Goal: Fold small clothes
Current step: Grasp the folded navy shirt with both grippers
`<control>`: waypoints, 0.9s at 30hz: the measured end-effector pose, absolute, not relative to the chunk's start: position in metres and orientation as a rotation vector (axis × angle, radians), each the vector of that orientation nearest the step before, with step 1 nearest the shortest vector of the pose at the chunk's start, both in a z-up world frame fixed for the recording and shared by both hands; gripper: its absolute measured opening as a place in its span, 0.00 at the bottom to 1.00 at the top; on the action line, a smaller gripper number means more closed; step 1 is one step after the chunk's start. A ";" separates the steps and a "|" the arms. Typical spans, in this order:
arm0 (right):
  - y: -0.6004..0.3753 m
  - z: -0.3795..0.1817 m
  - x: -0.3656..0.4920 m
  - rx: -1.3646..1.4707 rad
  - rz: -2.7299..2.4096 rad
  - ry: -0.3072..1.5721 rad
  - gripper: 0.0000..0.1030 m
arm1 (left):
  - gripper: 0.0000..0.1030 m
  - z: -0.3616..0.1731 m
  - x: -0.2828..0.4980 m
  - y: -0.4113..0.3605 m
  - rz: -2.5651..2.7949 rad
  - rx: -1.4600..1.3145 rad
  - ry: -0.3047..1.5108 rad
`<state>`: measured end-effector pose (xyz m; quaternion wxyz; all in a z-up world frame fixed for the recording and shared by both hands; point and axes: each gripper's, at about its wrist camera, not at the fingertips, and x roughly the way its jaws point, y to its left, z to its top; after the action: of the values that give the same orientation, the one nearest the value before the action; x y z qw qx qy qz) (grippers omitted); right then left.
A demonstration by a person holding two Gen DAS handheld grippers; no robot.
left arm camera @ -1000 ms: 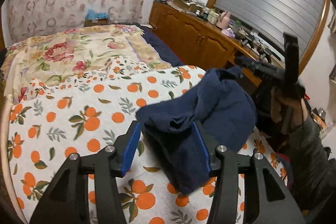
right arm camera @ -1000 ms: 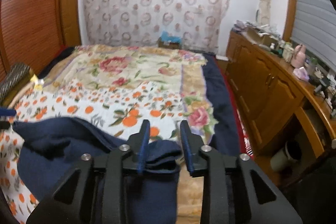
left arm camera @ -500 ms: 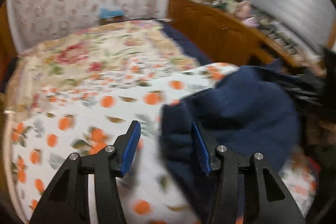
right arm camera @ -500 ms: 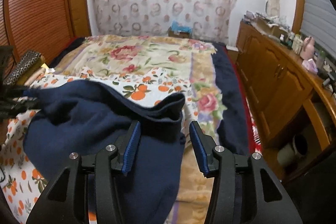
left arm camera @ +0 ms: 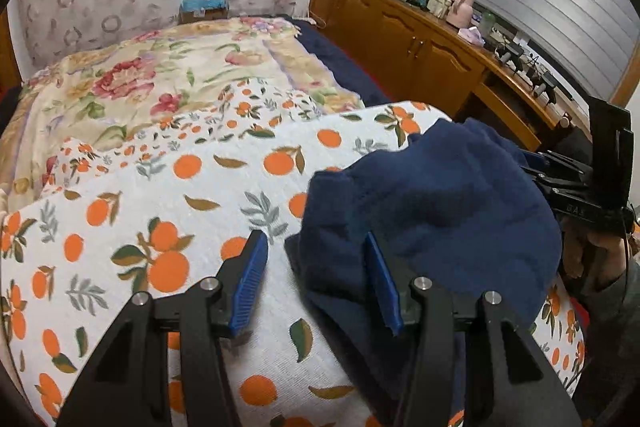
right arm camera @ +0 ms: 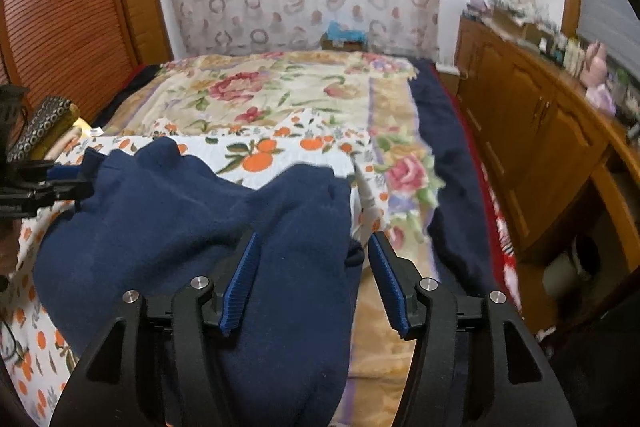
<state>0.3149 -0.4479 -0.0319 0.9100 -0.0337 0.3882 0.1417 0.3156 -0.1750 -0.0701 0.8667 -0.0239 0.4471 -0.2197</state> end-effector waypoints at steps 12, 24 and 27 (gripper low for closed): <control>-0.454 -0.043 0.315 0.023 0.345 0.836 0.57 | 0.43 -0.078 0.316 -0.183 -0.516 -0.076 0.956; -0.451 -0.039 0.314 0.024 0.374 0.818 0.57 | 0.13 -0.048 0.300 -0.182 -0.569 -0.076 0.870; -0.447 -0.044 0.317 0.015 0.373 0.845 0.57 | 0.13 -0.051 0.301 -0.182 -0.562 -0.072 0.872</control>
<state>0.3172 -0.4468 -0.0437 0.8951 0.0074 0.4078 0.1799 0.3009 -0.1822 -0.0507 0.8677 -0.0343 0.4168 -0.2685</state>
